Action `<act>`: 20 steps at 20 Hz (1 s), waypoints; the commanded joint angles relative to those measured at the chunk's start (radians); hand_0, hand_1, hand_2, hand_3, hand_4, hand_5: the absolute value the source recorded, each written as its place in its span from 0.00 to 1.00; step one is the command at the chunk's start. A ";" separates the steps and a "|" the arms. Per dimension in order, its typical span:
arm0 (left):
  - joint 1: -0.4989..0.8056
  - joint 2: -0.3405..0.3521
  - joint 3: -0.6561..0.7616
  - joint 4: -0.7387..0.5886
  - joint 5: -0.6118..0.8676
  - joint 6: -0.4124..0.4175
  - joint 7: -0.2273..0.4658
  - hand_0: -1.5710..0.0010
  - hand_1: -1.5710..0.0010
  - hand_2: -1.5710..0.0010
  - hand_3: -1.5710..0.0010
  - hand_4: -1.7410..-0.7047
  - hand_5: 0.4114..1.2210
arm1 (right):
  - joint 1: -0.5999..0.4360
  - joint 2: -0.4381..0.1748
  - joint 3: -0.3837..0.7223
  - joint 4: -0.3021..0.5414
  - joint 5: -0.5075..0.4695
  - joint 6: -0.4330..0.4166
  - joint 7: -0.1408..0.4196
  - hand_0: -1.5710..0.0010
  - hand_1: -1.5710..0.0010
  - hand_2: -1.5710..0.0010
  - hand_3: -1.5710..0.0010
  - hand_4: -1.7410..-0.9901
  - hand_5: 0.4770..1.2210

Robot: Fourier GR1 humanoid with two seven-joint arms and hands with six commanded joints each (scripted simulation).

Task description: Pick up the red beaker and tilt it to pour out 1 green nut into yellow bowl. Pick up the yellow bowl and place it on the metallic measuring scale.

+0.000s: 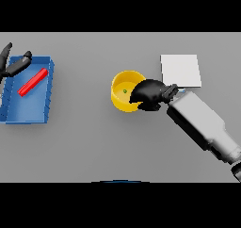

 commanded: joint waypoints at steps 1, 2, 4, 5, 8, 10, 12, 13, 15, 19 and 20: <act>-0.001 -0.004 -0.004 0.001 -0.002 -0.002 -0.003 1.00 1.00 1.00 1.00 0.93 0.36 | -0.001 -0.012 -0.009 -0.013 -0.007 0.010 0.004 0.02 0.02 0.08 0.26 0.01 0.99; 0.000 -0.002 -0.006 -0.017 0.001 -0.002 0.006 1.00 1.00 1.00 1.00 0.94 0.37 | -0.009 -0.023 -0.020 -0.035 -0.017 0.035 0.023 0.02 0.02 0.07 0.26 0.01 0.99; -0.012 -0.013 -0.001 0.007 0.003 0.002 -0.001 1.00 1.00 1.00 1.00 0.93 0.36 | -0.006 -0.049 -0.036 -0.085 -0.031 0.063 0.046 0.01 0.01 0.05 0.27 0.01 0.99; -0.006 -0.007 0.006 0.004 0.012 -0.002 -0.003 1.00 1.00 1.00 1.00 0.93 0.36 | 0.000 -0.056 -0.041 -0.105 -0.033 0.072 0.069 0.01 0.01 0.08 0.23 0.01 1.00; 0.005 -0.014 0.004 -0.027 0.022 0.002 0.011 1.00 1.00 1.00 1.00 0.91 0.36 | 0.025 -0.077 -0.051 -0.175 -0.031 0.080 0.126 0.00 0.00 0.06 0.24 0.00 1.00; 0.005 -0.005 0.012 -0.031 0.030 -0.003 0.014 1.00 1.00 1.00 1.00 0.91 0.36 | 0.042 -0.092 -0.060 -0.222 -0.040 0.093 0.135 0.00 0.00 0.04 0.25 0.00 1.00; 0.001 -0.009 0.010 -0.030 0.033 -0.009 0.011 1.00 1.00 1.00 1.00 0.90 0.36 | 0.039 -0.122 -0.095 -0.222 -0.046 0.093 0.159 0.03 0.00 0.03 0.25 0.00 1.00; 0.018 -0.009 0.011 -0.038 0.040 -0.010 0.014 1.00 1.00 1.00 1.00 0.90 0.37 | 0.028 -0.120 -0.105 -0.215 -0.043 0.093 0.192 0.02 0.00 0.05 0.24 0.00 1.00; 0.003 -0.011 0.016 -0.042 0.046 -0.006 0.046 1.00 1.00 1.00 1.00 0.88 0.38 | 0.005 -0.135 -0.128 -0.173 -0.036 0.043 0.169 0.01 0.00 0.04 0.25 0.00 1.00; 0.017 -0.002 0.023 -0.068 0.056 -0.003 0.070 1.00 1.00 1.00 1.00 0.87 0.40 | -0.014 -0.177 -0.167 -0.082 -0.026 -0.040 0.130 0.01 0.00 0.02 0.27 0.00 1.00; 0.014 -0.004 0.022 -0.068 0.057 -0.005 0.078 1.00 1.00 1.00 1.00 0.87 0.40 | -0.026 -0.183 -0.177 -0.052 -0.024 -0.053 0.125 0.00 0.00 0.02 0.27 0.00 1.00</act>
